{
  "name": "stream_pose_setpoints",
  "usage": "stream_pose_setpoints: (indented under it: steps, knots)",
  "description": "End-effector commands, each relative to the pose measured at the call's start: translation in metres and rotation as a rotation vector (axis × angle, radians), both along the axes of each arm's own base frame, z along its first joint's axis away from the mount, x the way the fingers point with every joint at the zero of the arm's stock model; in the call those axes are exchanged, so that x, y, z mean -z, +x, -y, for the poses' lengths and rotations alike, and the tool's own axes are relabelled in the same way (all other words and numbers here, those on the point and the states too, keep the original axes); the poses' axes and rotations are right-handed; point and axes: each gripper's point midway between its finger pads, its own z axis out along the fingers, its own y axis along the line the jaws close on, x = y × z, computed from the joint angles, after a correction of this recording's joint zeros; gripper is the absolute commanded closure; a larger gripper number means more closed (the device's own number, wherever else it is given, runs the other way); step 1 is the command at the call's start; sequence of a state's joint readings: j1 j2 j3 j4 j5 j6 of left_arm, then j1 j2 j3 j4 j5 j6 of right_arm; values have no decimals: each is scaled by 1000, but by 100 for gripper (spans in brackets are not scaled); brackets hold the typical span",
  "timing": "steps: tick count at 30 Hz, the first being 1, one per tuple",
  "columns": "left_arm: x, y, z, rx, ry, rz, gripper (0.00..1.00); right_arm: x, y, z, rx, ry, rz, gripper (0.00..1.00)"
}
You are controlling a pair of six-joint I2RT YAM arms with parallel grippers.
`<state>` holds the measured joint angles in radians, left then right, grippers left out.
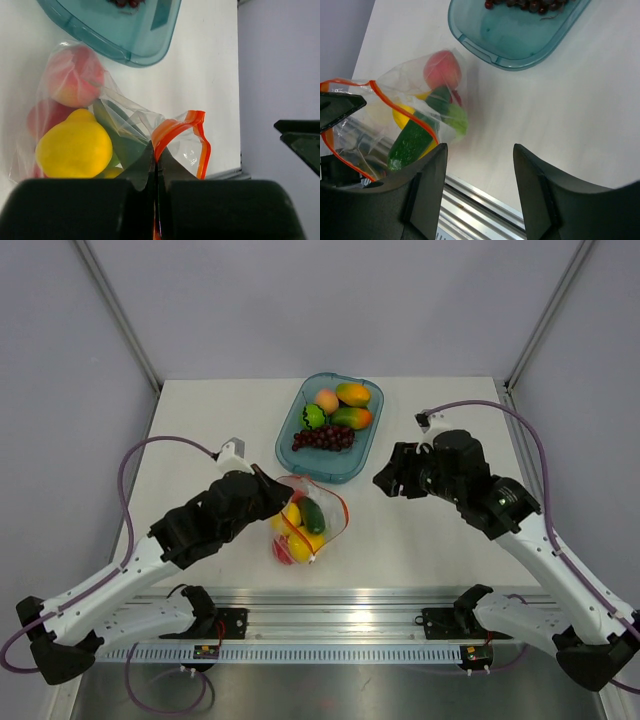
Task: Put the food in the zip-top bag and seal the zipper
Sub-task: Adjust the zipper food storage bag at the center of the board, then zip the zipper food storage bag at the center of the board.
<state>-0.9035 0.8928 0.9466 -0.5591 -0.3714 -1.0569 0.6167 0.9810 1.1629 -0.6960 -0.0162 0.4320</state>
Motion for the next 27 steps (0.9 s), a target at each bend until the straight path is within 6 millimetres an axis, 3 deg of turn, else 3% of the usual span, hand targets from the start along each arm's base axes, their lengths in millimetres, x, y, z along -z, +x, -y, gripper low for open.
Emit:
stream_pose_setpoints:
  steps: [1,6,11,16,17,20,27]
  knots:
    - [-23,20,-20,-181,-84,75,100,-16,2,-37,-126,85,25,38]
    - [-37,36,-35,-295,-62,128,100,-23,-12,-68,-159,121,59,38]
    - [-47,46,-47,-367,-46,155,100,-27,-32,-78,-152,187,108,39]
    - [-45,49,-46,-384,-42,150,100,-6,-52,-101,-177,123,145,38]
    - [-42,50,-45,-388,-41,143,100,-3,-69,-114,-226,110,152,38]
    - [-38,50,-44,-388,-33,132,100,10,-80,-130,-221,34,174,36]
    - [-38,48,-52,-413,-36,139,100,43,-83,-158,-122,10,162,34]
